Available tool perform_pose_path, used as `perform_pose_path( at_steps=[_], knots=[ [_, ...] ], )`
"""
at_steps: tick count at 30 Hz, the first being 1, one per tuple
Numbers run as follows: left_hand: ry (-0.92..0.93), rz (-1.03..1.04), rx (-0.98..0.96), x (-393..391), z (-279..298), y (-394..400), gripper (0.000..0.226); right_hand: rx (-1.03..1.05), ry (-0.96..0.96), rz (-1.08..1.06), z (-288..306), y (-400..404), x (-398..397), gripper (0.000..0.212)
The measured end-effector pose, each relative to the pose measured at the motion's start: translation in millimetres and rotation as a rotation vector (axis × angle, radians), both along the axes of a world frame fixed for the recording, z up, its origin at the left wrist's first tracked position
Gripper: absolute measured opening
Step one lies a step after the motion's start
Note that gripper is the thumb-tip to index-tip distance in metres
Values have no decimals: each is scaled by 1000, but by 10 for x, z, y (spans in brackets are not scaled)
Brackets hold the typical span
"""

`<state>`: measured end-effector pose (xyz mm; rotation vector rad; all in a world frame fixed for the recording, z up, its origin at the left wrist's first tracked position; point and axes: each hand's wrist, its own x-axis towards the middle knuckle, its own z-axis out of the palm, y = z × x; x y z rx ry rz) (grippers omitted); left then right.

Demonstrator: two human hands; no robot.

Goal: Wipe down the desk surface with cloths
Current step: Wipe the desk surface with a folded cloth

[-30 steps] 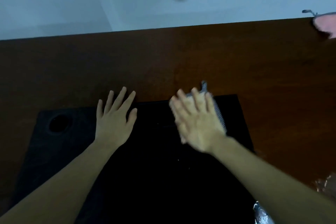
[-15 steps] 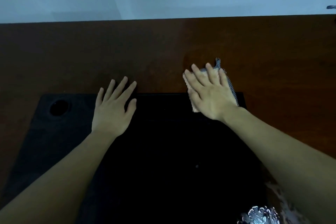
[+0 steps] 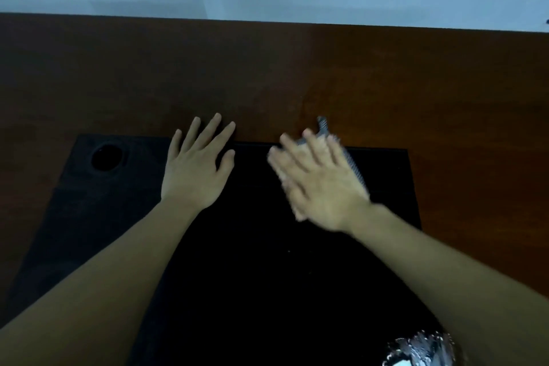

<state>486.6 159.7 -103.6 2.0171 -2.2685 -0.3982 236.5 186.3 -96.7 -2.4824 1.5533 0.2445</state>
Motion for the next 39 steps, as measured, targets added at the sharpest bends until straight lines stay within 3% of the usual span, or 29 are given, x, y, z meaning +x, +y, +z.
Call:
perform_pose_path(
  at_steps=[7,10,16,21,26,30,34,39],
  knots=[
    [77,-43,26,73,-14,-39,52,41,26,-291,61,-476,160,60],
    [125,-80,51,220,87,-26,50,33,30,-149,35,-71,594,63],
    [-5,-62,37,824,194,29,52,74,-92,141,-29,377,952,62],
    [-39,1,45,1361,116,-55,53,-23,30,-90,-54,-340,783,61],
    [-35,-54,-1,1647,33,-97,59,23,11,-288,39,-705,939,59],
    [-4,-53,5,1659,7,-126,61,-29,37,-110,-16,-127,1489,67],
    [8,-85,28,1667,17,-128,63,31,-101,107,-65,399,1750,62],
    [9,-79,21,1866,98,-155,55,-6,-51,34,-41,-93,1606,64]
  ],
)
